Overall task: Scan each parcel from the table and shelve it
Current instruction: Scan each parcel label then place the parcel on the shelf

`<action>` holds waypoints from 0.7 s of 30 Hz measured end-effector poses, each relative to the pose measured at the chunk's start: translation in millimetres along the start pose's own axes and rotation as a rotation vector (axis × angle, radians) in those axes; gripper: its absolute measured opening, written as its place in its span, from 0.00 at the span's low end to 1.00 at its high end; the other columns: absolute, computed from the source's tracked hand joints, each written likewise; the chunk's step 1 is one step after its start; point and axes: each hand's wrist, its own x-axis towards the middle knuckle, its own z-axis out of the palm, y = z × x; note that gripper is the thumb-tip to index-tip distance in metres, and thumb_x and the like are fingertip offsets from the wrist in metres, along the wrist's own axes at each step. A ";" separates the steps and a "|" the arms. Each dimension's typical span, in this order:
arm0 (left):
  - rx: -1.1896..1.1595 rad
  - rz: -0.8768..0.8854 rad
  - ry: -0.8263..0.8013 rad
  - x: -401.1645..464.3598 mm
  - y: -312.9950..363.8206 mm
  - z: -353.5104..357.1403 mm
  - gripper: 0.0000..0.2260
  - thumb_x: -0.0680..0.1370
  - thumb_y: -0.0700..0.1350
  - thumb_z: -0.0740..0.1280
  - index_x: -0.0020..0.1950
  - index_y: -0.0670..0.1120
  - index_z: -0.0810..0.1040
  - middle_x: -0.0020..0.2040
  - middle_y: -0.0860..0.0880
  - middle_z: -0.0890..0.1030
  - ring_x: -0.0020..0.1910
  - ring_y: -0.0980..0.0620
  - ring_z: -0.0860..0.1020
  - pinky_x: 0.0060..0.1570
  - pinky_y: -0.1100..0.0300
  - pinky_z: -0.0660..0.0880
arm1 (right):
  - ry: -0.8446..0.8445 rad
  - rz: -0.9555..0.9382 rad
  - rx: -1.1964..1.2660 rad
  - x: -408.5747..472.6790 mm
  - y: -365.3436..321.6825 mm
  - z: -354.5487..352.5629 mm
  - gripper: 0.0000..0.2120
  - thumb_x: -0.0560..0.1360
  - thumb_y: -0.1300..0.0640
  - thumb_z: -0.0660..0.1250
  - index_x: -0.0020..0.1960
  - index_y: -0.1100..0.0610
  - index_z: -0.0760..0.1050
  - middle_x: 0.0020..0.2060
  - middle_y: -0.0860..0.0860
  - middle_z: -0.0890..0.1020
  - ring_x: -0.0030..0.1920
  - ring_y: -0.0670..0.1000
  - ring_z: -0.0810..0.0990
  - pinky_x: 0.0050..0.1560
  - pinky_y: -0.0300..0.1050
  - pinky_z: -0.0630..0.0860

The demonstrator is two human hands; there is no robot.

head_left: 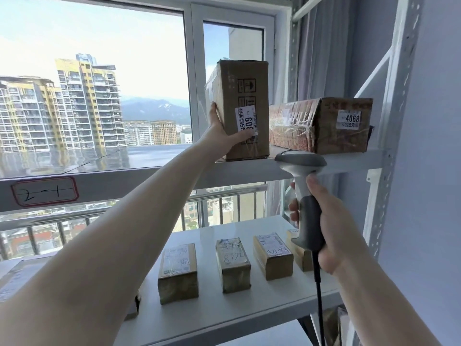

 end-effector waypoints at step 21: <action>0.035 -0.033 0.043 -1.8 4.2 8.5 0.48 0.77 0.53 0.71 0.81 0.51 0.36 0.72 0.48 0.73 0.55 0.54 0.74 0.53 0.65 0.69 | -0.007 -0.002 0.008 4.6 -2.6 -6.0 0.17 0.74 0.40 0.67 0.46 0.56 0.77 0.31 0.51 0.81 0.31 0.48 0.76 0.39 0.46 0.70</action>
